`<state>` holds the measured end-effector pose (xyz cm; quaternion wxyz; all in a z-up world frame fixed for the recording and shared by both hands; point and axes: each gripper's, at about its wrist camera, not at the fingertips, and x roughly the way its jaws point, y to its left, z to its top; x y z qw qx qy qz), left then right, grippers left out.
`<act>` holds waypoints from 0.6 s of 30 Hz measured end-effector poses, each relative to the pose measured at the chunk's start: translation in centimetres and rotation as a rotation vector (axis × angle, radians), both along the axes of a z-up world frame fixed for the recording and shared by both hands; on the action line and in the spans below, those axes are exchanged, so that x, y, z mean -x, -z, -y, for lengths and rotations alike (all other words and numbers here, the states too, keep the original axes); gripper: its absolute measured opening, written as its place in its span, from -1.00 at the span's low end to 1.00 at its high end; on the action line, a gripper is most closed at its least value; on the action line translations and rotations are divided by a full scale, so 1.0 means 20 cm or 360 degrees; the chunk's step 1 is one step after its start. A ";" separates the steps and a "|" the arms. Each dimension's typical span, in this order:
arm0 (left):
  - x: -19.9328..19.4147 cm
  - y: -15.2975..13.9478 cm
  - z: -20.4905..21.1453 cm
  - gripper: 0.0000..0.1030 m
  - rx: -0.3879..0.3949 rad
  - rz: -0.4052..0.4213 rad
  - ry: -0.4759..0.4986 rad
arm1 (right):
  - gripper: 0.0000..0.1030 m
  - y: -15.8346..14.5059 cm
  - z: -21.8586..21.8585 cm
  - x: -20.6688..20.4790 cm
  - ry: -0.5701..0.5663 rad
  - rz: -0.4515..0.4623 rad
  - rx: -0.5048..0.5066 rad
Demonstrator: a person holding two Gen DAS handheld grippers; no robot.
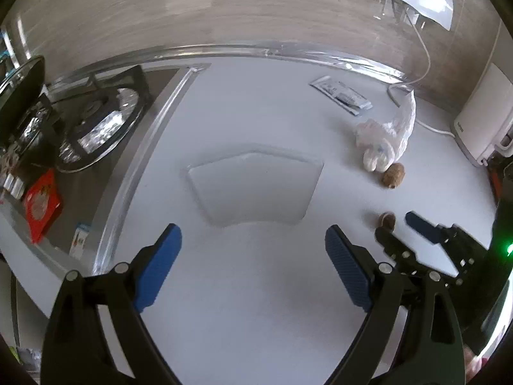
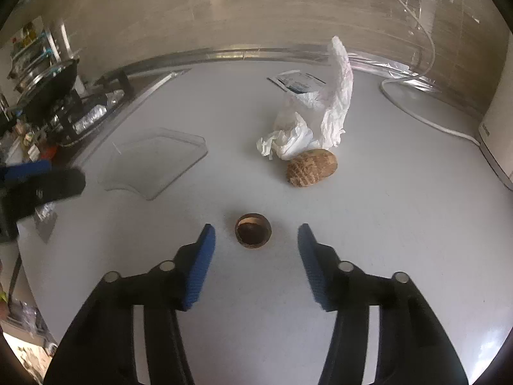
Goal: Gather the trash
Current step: 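Grasp the small brown nut with the right tool while the left tool grasps the walnut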
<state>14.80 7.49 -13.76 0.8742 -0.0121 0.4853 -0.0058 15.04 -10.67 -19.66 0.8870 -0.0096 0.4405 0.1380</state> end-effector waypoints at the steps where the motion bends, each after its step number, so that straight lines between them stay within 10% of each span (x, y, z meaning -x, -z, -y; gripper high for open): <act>1: -0.02 0.00 0.01 0.69 0.0006 -0.0001 0.0005 | -0.06 0.00 0.00 -0.01 -0.0009 0.0001 0.0004; 7: -0.08 0.00 0.05 0.69 -0.0006 0.0007 0.0023 | -0.53 0.02 -0.02 -0.04 -0.0051 -0.0008 0.0015; 18: -0.14 0.04 0.20 0.70 0.0070 -0.0039 0.0163 | -0.53 -0.03 0.14 0.01 0.0050 -0.0013 -0.0042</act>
